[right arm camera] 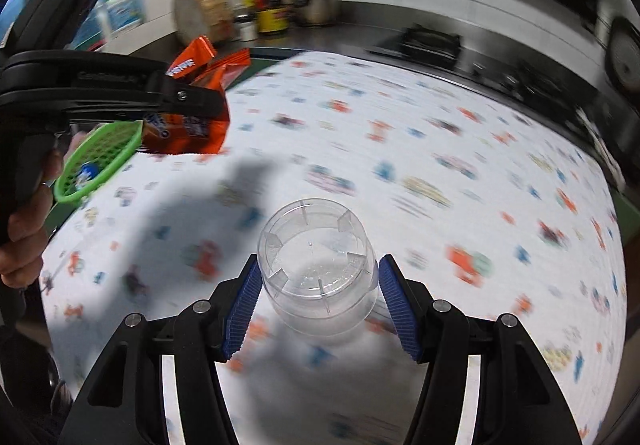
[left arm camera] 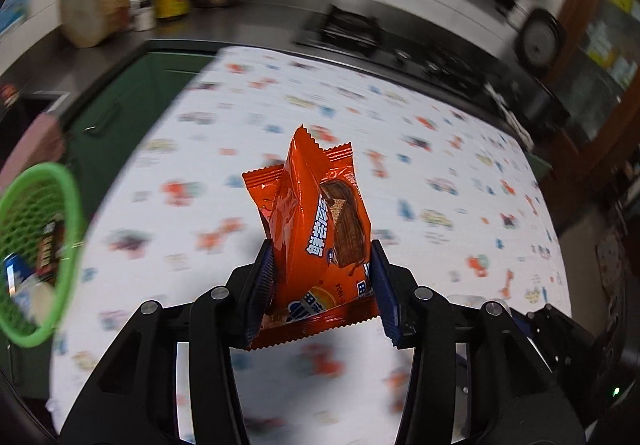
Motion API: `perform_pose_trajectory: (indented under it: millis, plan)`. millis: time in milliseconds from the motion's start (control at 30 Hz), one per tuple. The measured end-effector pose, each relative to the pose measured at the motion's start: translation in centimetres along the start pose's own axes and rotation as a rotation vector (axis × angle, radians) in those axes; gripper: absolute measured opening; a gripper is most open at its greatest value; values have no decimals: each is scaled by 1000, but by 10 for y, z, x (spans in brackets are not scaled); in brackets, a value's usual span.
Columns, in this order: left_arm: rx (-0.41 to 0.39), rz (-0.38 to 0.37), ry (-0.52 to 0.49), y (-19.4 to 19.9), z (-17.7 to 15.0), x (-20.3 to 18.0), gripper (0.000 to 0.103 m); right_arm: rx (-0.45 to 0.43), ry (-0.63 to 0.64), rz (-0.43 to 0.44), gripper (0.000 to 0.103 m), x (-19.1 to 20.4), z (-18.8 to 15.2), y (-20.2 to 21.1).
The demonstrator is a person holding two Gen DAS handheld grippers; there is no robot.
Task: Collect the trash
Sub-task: 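Release the wrapper into the basket with left tool while right tool drops the clear cup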
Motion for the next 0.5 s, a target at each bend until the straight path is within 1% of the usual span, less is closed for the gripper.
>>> perform_pose_trajectory:
  millis: [33,100,167,333,367,500]
  plan:
    - [-18,22,16,10,1,21,47,-5,29,17,58,20,9,-4]
    - [-43,52,43,26,1,56,47,-11,62,38,58,45,20,-9]
    - [-67,89,76,44,0,99,47,-10,99,69,58,79,33,-18]
    - [-102,147,164,76,-4,186,47,-3,183,123,58,161,62,-39]
    - [-112,167,186,84,-6,211,47,-3,200,134,58,178,67,-43]
    - [-121,220,252,99,-15,280,47,1,255,186,58,243,87,-61]
Point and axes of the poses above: each gripper's, at about its wrist camera, not at the fingertips, and y roughly against the way its jaws point, x to its left, z to its top, the point moved 9 cm from there along -y, roughly the way its jaws point, and after that the axes turned 3 degrees about y, right-handed, at the moved point
